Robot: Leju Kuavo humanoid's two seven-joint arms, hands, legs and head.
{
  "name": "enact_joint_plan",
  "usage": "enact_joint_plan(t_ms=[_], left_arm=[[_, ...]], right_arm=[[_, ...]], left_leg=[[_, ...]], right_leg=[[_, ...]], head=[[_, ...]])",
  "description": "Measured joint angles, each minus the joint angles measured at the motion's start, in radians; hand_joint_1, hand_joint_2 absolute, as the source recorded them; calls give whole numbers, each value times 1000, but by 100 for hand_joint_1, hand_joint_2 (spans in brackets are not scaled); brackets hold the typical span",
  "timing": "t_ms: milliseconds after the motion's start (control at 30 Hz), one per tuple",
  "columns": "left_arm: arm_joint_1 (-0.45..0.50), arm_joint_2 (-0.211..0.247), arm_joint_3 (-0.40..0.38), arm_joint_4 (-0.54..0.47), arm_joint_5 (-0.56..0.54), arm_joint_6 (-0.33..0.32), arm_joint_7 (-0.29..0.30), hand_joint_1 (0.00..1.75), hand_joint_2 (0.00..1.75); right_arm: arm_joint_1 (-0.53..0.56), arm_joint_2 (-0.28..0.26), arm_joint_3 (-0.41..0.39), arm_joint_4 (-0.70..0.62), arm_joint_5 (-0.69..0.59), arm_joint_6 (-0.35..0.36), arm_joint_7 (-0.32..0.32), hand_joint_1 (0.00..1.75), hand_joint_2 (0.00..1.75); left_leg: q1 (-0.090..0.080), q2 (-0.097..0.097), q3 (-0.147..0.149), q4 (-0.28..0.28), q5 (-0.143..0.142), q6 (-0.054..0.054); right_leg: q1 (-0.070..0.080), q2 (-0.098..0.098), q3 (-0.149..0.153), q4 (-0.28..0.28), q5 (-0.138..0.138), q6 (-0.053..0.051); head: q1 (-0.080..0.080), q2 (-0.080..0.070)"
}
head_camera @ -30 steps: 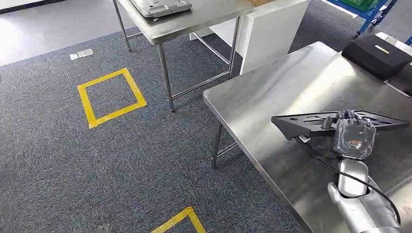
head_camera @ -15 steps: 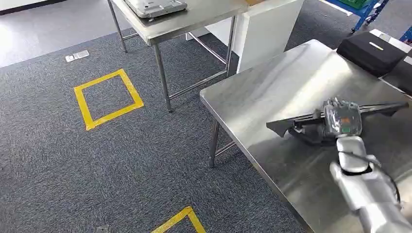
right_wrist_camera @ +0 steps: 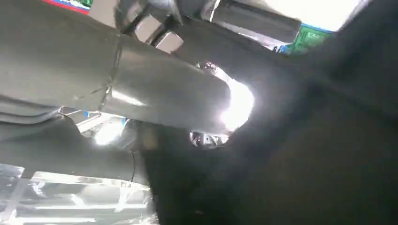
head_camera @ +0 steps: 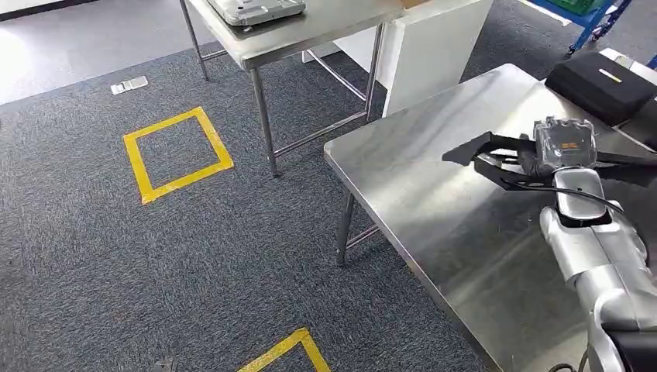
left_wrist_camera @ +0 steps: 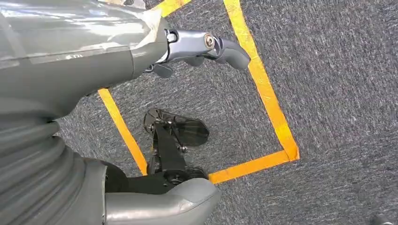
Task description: Take the parts from the cabinet and place them on the table.
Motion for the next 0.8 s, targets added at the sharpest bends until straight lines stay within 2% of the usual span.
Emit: enact_joint_plan(t_ms=[233,267,533,667,800], left_arm=[[0,2,1,0,-2,0,0,0,175],[0,2,1,0,-3,0,0,0,175],[-2,3,0,0,-34,-12,-2,0,175],[-2,5,0,0,-42,-14,-3,0,175],[-2,12,0,0,-43,-21,4,0,175]], right_arm=[[-5,3,-3,21,0,0,-3,175,0],[-6,3,-5,23,0,0,-5,0,0],[9,-19,-40,20,0,1,-40,0,0],[64,-70,-91,-25,0,5,-89,0,0],[118,-147,-167,-90,0,50,-171,0,0]], left_leg=[[0,0,0,0,0,0],[0,0,0,0,0,0],[0,-1,0,0,0,0],[0,-4,-1,1,0,0],[-1,-4,-3,1,0,0]], right_leg=[[0,0,0,0,0,0],[0,0,0,0,0,0],[0,-1,-1,0,0,0],[0,-3,-1,0,0,0],[-1,-5,-1,-1,0,0]], head=[[0,0],[0,0],[0,0],[0,0],[0,0]])
